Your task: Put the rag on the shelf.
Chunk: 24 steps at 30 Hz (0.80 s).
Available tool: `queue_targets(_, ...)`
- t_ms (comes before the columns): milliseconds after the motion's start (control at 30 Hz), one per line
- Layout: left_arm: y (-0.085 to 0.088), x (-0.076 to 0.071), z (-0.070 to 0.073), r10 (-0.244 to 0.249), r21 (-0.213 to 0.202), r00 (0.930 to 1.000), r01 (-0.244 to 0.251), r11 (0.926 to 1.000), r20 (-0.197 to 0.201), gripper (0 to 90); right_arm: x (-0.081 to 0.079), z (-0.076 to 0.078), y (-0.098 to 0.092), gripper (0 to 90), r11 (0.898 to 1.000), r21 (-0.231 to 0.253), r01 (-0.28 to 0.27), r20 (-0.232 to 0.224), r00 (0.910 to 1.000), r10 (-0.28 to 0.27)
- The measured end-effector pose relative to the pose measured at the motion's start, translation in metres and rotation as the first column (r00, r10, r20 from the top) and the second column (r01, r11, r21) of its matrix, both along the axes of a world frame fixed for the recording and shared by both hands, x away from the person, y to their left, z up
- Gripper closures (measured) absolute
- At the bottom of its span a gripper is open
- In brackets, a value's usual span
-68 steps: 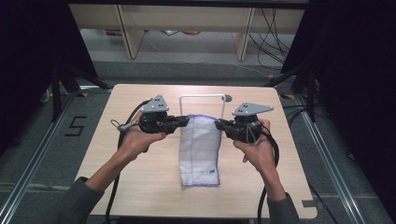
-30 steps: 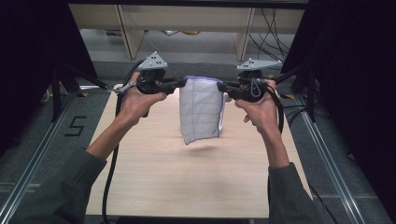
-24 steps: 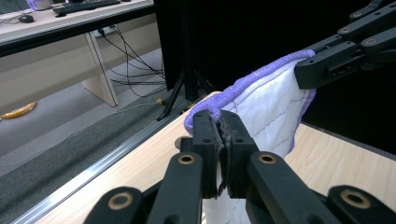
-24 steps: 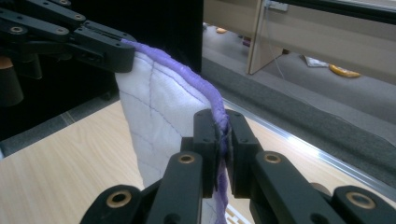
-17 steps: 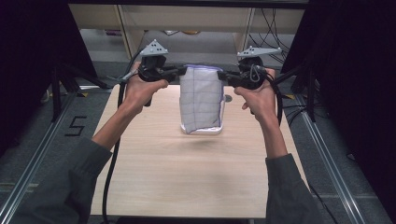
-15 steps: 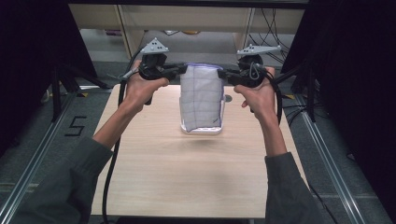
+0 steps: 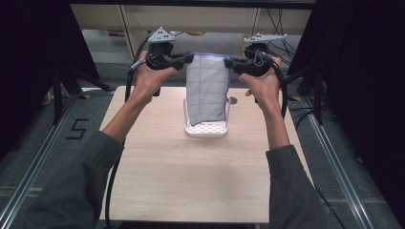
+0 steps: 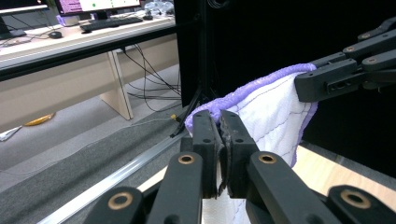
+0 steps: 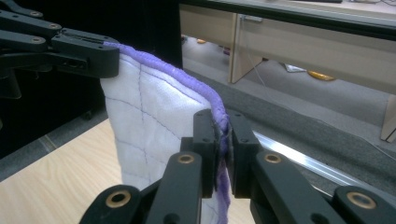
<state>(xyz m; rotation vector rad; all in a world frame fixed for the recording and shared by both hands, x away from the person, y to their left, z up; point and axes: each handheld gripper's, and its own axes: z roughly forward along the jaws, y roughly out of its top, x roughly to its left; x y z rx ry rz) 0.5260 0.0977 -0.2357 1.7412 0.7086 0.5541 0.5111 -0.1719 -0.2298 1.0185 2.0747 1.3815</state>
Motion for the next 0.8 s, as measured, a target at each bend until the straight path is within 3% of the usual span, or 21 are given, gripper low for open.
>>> queue_targets(67, -0.002, 0.008, -0.003, 0.008, -0.008, 1.0, -0.008, 0.9999, -0.002, 85.6, 0.007, -0.001, 0.001, 84.4, 1.0, 0.007, 0.016, -0.013, 0.9998, -0.016)
queue_targets(100, -0.002, 0.013, -0.006, 0.011, -0.014, 0.9999, -0.012, 0.9998, -0.008, 85.6, 0.013, -0.003, 0.0, 84.4, 1.0, -0.005, 0.009, 0.012, 0.9999, -0.009)
queue_targets(133, -0.003, 0.019, -0.009, 0.014, -0.021, 0.9998, -0.014, 0.9997, -0.012, 85.6, 0.015, -0.004, 0.001, 84.4, 1.0, 0.006, 0.024, -0.012, 0.9996, -0.024)
queue_targets(400, -0.007, 0.057, -0.035, 0.03, -0.045, 0.998, -0.033, 0.9984, -0.056, 85.4, 0.052, -0.027, 0.003, 84.1, 0.998, -0.008, 0.069, -0.031, 0.9971, -0.07)
queue_targets(633, -0.007, 0.076, -0.06, 0.057, -0.063, 0.9934, -0.064, 0.996, -0.099, 85.3, 0.075, -0.05, 0.006, 84.0, 0.995, -0.019, 0.101, -0.061, 0.9929, -0.102)
queue_targets(733, -0.008, 0.082, -0.069, 0.07, -0.05, 0.9905, -0.077, 0.9958, -0.118, 85.2, 0.084, -0.06, 0.01, 84.0, 0.992, -0.052, 0.112, -0.071, 0.9908, -0.115)
queue_targets(800, -0.007, 0.083, -0.075, 0.076, -0.045, 0.9886, -0.083, 0.9955, -0.13, 85.2, 0.087, -0.065, 0.012, 84.0, 0.992, -0.04, 0.12, -0.087, 0.9886, -0.123)
